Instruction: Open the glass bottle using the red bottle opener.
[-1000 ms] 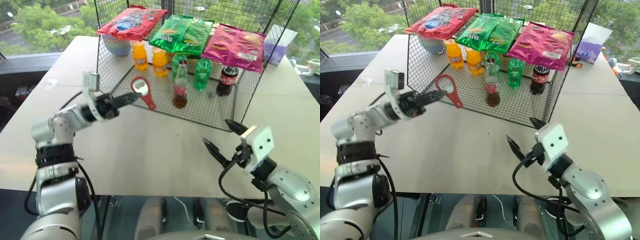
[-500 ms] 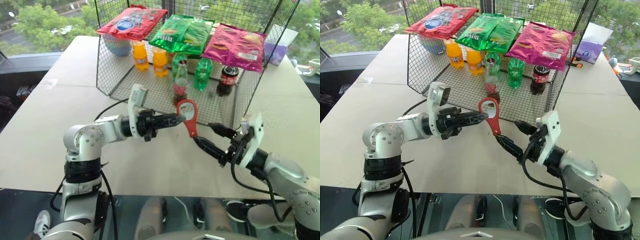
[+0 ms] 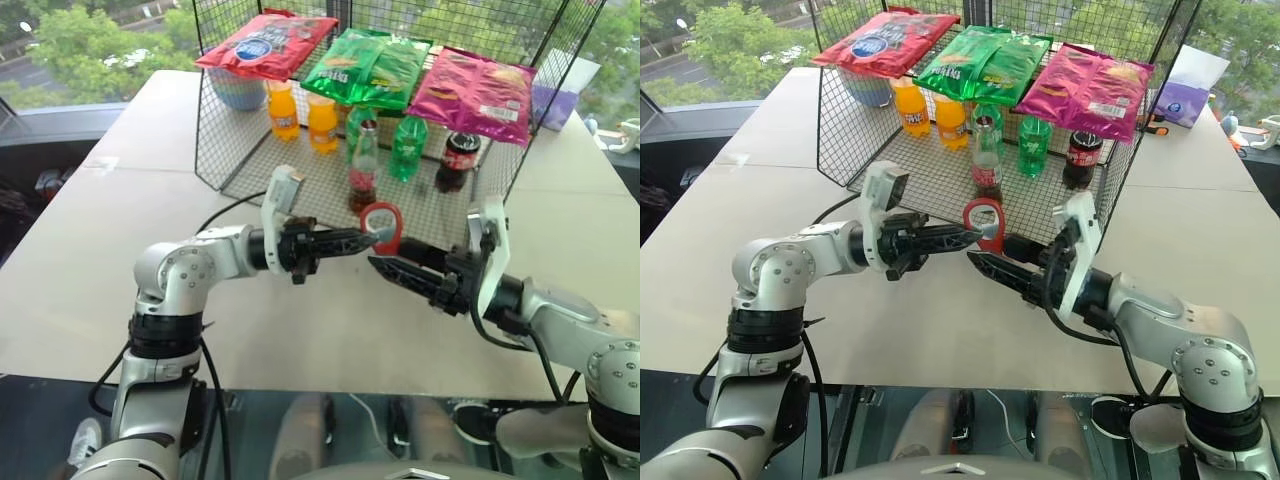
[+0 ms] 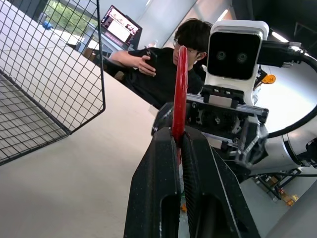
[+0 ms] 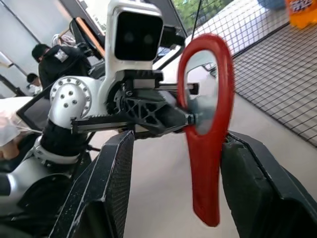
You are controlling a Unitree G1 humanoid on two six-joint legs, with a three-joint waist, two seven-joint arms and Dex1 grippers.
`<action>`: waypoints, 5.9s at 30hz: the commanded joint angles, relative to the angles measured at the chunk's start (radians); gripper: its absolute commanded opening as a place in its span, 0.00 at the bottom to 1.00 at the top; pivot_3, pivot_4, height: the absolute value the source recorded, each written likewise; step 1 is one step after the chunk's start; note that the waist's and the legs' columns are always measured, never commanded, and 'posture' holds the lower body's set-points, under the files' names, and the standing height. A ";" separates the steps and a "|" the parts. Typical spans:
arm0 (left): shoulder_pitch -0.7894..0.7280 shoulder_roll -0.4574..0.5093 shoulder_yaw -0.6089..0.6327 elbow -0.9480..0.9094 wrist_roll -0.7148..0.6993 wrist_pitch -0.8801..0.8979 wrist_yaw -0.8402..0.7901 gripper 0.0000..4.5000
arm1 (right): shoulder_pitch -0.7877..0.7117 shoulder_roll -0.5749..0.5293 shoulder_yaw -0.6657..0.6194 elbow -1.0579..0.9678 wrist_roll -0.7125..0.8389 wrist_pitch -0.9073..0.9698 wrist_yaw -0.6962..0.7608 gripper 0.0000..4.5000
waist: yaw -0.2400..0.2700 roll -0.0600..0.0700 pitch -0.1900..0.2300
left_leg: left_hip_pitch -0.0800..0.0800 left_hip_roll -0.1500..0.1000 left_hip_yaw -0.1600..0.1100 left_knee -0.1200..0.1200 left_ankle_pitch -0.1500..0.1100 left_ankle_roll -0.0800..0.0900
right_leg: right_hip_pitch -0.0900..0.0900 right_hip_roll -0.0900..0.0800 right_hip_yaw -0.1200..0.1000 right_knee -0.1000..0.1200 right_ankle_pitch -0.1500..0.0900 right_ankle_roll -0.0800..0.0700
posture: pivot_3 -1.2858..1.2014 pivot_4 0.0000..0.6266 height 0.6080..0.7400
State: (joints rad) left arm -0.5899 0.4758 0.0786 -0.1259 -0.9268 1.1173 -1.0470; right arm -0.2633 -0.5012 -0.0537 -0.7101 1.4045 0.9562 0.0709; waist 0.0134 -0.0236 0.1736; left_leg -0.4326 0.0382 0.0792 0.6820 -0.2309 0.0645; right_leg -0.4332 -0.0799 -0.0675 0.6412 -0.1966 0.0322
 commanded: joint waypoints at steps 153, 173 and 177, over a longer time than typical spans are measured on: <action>-0.114 -0.095 -0.201 0.348 0.586 -0.907 -0.198 0.99 | 0.039 -0.078 0.370 0.006 -1.526 -0.494 0.063 0.00 | 0.000 0.001 0.001 | -0.001 0.000 0.004 -0.008 0.000 0.001 | 0.000 0.003 0.001 -0.012 0.003 0.003 | 0.52 0.24 1.00; -0.131 -0.082 -0.184 0.335 0.518 -0.827 -0.205 0.50 | 0.049 0.012 0.335 0.025 -1.659 -0.547 0.137 0.00 | 0.000 0.001 0.001 | -0.001 0.000 0.004 -0.006 0.000 0.001 | 0.000 0.003 0.001 -0.009 0.003 0.003 | 0.52 0.24 1.00; -0.137 -0.081 -0.185 0.348 0.522 -0.833 -0.209 0.50 | 0.062 0.032 0.355 0.062 -1.711 -0.603 0.122 0.00 | 0.000 0.001 0.001 | -0.001 0.000 0.004 -0.006 0.000 0.001 | 0.000 0.003 0.001 -0.008 0.003 0.003 | 0.52 0.24 1.00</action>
State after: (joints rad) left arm -0.7000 0.3942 -0.1186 0.2343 -0.3951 0.2989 -1.2482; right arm -0.2082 -0.4772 0.3048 -0.6417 -0.2751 0.3980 0.2076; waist 0.0135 -0.0229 0.1742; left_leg -0.4331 0.0381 0.0831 0.6764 -0.2307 0.0654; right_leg -0.4329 -0.0770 -0.0662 0.6328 -0.1941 0.0349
